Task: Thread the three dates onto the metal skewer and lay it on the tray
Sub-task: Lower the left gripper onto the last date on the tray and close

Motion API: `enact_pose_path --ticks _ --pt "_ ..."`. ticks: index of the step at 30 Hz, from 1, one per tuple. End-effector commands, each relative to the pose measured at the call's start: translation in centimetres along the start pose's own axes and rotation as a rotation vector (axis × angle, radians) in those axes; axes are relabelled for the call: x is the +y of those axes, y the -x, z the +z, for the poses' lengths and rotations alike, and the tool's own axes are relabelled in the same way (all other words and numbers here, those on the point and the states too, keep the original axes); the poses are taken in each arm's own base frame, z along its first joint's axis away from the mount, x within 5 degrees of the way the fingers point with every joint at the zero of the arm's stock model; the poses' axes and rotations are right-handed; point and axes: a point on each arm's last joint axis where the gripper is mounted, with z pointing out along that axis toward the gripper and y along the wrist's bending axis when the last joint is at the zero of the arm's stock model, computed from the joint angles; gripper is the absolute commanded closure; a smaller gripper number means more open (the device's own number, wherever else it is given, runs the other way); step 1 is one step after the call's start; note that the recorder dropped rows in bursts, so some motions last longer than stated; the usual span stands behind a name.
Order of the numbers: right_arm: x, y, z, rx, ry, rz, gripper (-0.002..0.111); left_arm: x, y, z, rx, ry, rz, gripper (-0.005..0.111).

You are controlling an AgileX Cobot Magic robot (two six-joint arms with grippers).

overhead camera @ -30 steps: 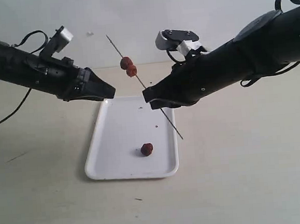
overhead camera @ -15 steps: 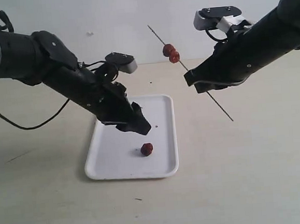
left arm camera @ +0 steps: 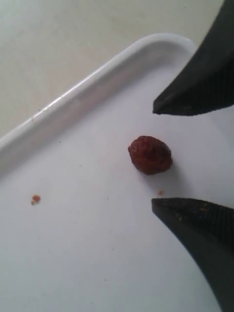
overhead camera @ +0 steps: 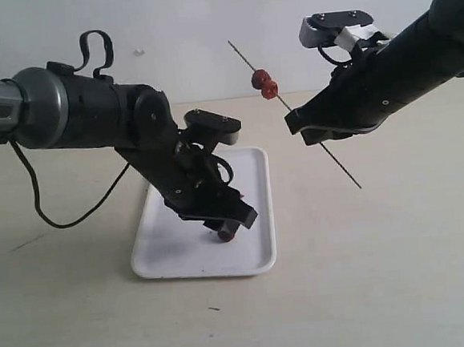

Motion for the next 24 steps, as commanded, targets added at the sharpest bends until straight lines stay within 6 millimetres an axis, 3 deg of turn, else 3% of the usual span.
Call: enact_pose_path --ticks 1,15,24 --pt "-0.1 0.3 -0.4 -0.02 -0.009 -0.008 0.108 0.0 0.1 0.0 -0.014 0.017 -0.034 0.055" --pt "-0.6 0.3 -0.5 -0.018 -0.056 -0.064 0.108 -2.3 1.3 -0.3 -0.049 0.006 -0.054 0.055" --pt "-0.5 0.1 -0.5 0.002 -0.045 -0.066 0.108 -1.8 1.0 0.2 -0.014 0.059 -0.05 0.055"
